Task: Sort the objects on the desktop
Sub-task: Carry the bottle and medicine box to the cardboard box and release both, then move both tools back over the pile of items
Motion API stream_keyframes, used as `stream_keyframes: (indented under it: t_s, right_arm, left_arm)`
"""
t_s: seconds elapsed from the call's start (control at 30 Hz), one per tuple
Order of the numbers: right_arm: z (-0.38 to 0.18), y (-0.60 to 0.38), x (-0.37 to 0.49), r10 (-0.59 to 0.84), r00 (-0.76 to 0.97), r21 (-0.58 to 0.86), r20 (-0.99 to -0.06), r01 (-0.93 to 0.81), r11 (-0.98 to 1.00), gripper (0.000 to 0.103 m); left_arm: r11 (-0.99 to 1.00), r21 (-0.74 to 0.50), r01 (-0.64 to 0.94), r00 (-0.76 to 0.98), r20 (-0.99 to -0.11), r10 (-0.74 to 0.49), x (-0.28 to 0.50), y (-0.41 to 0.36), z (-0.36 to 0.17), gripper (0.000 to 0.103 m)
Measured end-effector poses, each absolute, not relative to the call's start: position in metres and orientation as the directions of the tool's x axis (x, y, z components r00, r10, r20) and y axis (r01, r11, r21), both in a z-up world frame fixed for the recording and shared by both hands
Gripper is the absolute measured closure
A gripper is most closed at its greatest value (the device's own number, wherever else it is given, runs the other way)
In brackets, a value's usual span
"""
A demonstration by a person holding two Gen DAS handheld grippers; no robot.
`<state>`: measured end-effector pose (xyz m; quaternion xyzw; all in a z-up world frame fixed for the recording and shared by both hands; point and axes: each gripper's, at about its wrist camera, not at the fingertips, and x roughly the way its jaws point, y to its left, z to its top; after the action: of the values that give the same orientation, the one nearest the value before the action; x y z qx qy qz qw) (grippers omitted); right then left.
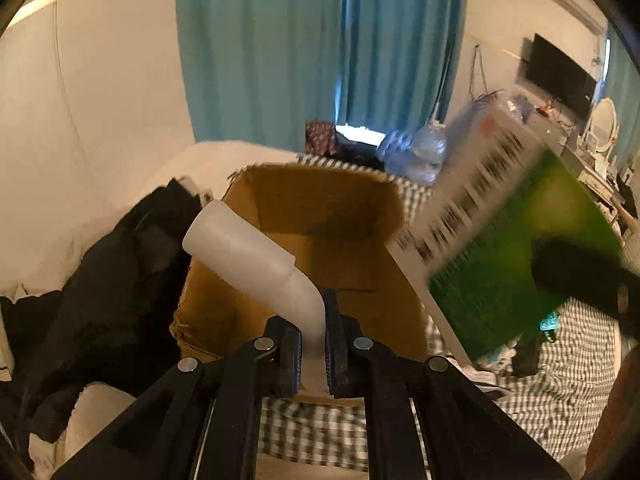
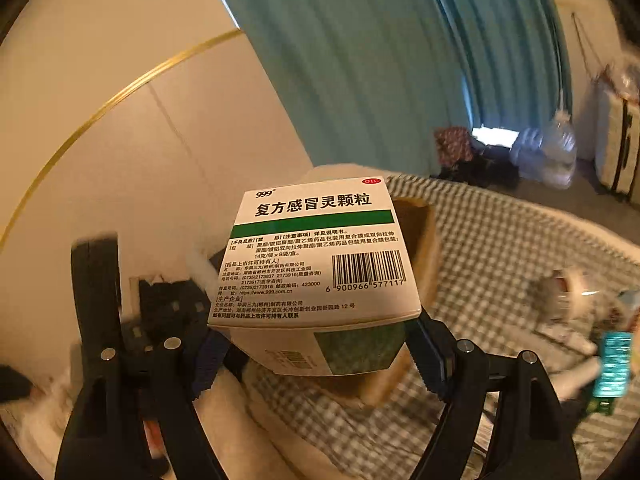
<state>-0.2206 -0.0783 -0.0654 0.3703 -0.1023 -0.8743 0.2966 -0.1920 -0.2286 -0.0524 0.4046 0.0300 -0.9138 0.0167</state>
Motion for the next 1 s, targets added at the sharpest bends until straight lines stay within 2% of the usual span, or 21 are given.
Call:
stream_keyframes:
  t_s: [0.07,0.1,0.13,0.17,0.2,0.23,0.43,0.57,0.63,0.77,0.9,1.0]
  right_arm:
    - [-0.067,-0.093,-0.241,-0.603,-0.538,0.418,-0.59,0.435,-0.797,0.021]
    - [-0.066,-0.1,-0.25,-0.611,-0.534,0.428,-0.584,0.437,-0.791,0.02]
    - [-0.065,-0.108,-0.261,-0.619,-0.523,0.432,-0.585,0.445,-0.784,0.012]
    - [-0.063,-0.113,-0.27,-0.603,-0.526,0.418,-0.599,0.437,-0.797,0.003]
    - [-0.059,-0.116,-0.278,-0.569,-0.551,0.392,-0.611,0.414,-0.822,0.002]
    - [-0.053,-0.115,-0.282,-0.542,-0.584,0.377,-0.604,0.39,-0.84,0.002]
    - [-0.033,-0.061,-0.26,-0.514,-0.68,0.41,-0.523,0.328,-0.851,0.0]
    - [-0.039,-0.004,-0.22,-0.413,-0.752,0.315,-0.514,0.282,-0.906,0.0]
    - [-0.046,0.031,-0.195,-0.359,-0.779,0.269,-0.515,0.25,-0.93,0.0]
    - [-0.052,0.09,-0.144,-0.243,-0.806,0.182,-0.54,0.171,-0.968,0.0]
    - [-0.076,0.143,-0.102,-0.139,-0.821,0.148,-0.554,0.067,-0.987,0.0]
    - [-0.115,0.165,-0.076,-0.143,-0.817,0.204,-0.559,0.031,-0.978,0.0]
  left_arm:
    - [-0.997,-0.06,0.047,-0.679,-0.734,0.012,-0.196,-0.235,-0.06,0.091]
    - [-0.996,-0.066,0.052,-0.692,-0.722,0.011,-0.197,-0.238,-0.063,0.078]
    - [-0.996,-0.066,0.062,-0.699,-0.715,0.004,-0.201,-0.24,-0.064,0.056]
    - [-0.996,-0.058,0.071,-0.699,-0.715,-0.008,-0.205,-0.241,-0.064,0.044]
    - [-0.996,-0.051,0.079,-0.702,-0.712,-0.019,-0.206,-0.243,-0.064,0.023]
    - [-0.994,-0.047,0.096,-0.709,-0.704,-0.035,-0.207,-0.245,-0.061,0.014]
    - [-0.993,-0.099,0.066,-0.72,-0.693,0.021,-0.185,-0.238,-0.048,0.011]
    - [-0.998,-0.06,0.03,-0.753,-0.658,0.017,-0.157,-0.206,-0.035,0.009]
    - [-0.998,-0.059,-0.005,-0.758,-0.651,0.042,-0.147,-0.18,-0.028,0.0]
    - [-0.997,-0.03,-0.071,-0.773,-0.631,0.074,-0.133,-0.127,-0.021,0.0]
    - [-0.994,-0.033,-0.102,-0.779,-0.619,0.101,-0.119,-0.071,-0.038,0.0]
    - [-0.993,-0.04,-0.113,-0.753,-0.649,0.112,-0.11,-0.04,-0.079,0.0]
